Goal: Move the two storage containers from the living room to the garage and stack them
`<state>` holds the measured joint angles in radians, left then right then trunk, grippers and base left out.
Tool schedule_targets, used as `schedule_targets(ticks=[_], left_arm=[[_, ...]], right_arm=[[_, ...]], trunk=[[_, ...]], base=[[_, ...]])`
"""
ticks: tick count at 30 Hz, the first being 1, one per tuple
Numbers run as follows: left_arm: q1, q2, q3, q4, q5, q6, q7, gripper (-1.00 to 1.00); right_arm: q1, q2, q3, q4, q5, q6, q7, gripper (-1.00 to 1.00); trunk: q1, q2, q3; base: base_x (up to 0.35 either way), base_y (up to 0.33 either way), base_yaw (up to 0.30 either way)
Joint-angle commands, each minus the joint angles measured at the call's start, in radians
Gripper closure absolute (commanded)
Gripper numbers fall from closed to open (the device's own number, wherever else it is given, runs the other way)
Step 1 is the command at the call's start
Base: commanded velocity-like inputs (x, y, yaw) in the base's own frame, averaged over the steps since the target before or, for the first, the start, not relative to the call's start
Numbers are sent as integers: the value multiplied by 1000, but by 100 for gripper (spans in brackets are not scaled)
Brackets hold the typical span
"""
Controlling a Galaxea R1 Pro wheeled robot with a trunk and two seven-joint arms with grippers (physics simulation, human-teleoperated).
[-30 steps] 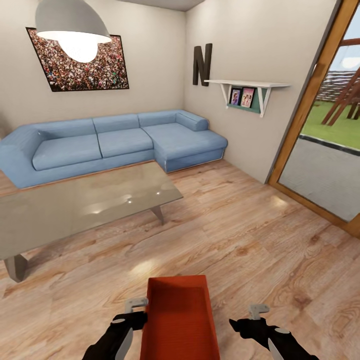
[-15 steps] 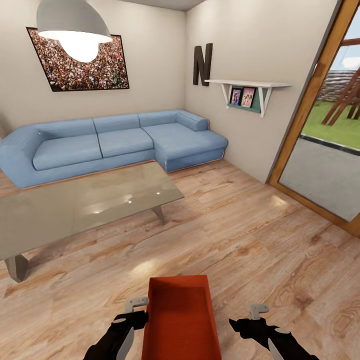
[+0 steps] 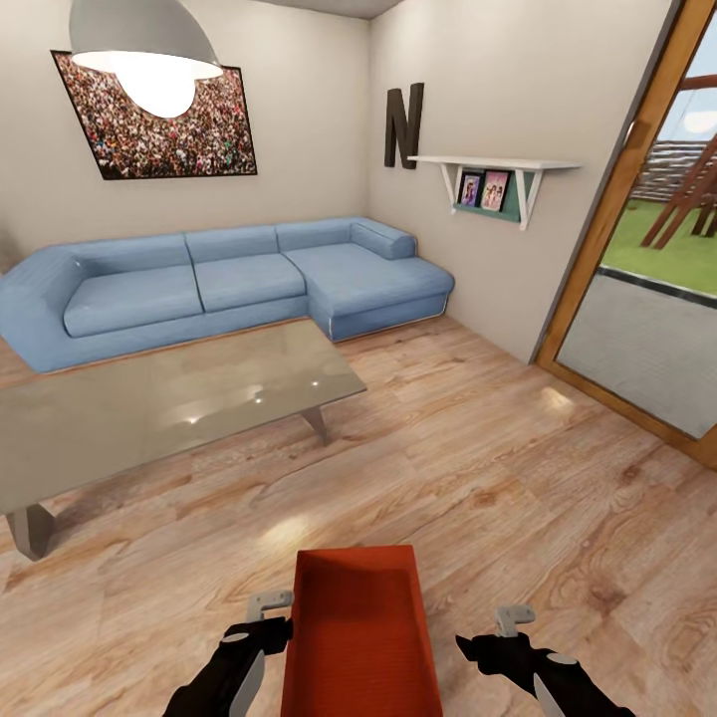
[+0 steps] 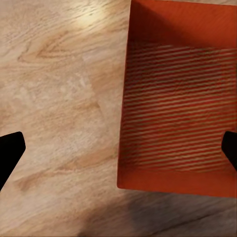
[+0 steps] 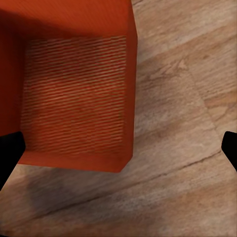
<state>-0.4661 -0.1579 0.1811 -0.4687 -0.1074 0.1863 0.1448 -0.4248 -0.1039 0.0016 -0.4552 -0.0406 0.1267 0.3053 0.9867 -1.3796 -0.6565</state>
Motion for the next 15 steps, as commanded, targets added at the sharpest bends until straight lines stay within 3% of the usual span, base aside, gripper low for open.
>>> schedule_targets(ticks=[1,15], left_arm=[[0,-1,6,-2,-10,7,-3,-100],[0,-1,6,-1,-11,-25,-8,-100]], right_arm=[[0,0,-1,-2,-5,7,3,-100],[0,0,7,-2,1,6,5,-100]], trunk=[[0,0,-1],[0,0,-1]], base=[[0,0,0],[0,0,0]])
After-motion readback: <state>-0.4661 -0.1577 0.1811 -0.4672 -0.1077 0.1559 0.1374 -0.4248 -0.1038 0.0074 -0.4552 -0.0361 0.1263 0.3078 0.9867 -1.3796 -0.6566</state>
